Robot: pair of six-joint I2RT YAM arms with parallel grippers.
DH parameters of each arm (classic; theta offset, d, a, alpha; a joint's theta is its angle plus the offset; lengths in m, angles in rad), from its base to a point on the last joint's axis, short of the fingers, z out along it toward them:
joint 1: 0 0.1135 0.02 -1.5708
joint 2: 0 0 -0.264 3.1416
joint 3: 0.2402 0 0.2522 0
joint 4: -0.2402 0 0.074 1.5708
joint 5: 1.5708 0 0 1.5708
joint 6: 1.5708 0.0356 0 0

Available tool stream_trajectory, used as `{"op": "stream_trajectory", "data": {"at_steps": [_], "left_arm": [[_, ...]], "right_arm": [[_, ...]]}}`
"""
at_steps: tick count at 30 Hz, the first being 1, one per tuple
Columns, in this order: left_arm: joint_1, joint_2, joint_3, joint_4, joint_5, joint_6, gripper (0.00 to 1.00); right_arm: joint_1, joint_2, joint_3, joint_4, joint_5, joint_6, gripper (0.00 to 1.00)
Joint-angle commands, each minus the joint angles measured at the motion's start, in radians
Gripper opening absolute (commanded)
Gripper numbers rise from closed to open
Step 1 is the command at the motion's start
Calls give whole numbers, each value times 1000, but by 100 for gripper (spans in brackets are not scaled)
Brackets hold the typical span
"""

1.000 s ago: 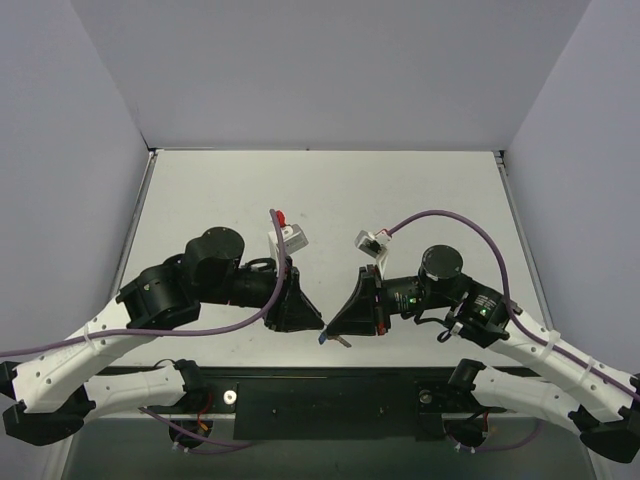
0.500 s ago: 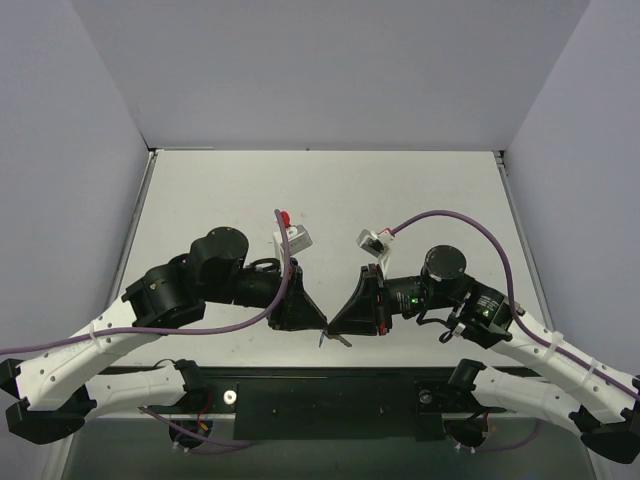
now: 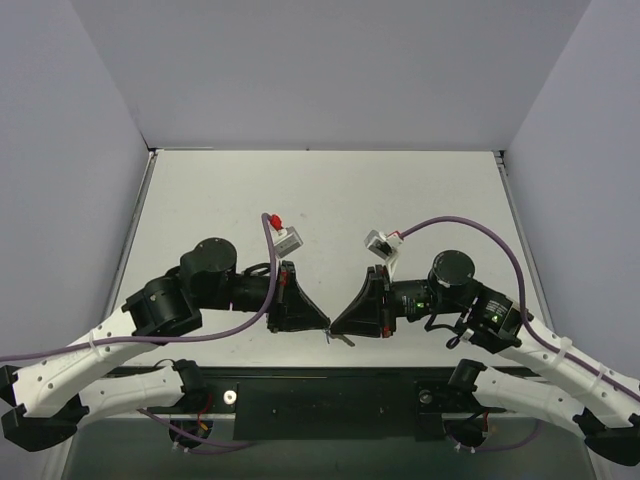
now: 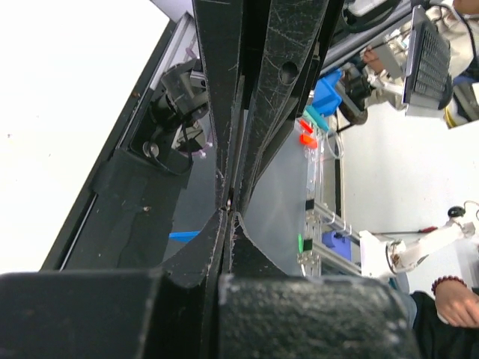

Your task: Remove the keys from the keyring

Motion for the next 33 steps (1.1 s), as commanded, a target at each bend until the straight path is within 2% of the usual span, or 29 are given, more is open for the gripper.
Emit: {"op": "stream_trajectory", "data": {"at_steps": [1, 12, 22, 33], "left_arm": [[-26, -53, -26, 140, -76, -68, 0], [-126, -71, -64, 196, -387, -97, 0], [-158, -139, -149, 288, -571, -148, 0], [-181, -113, -137, 289, -585, -140, 0]], "right_arm": [[-5, -26, 35, 49, 157, -30, 0], [-2, 0, 40, 104, 295, 4, 0], [-2, -3, 15, 196, 398, 50, 0], [21, 34, 20, 265, 402, 79, 0]]}}
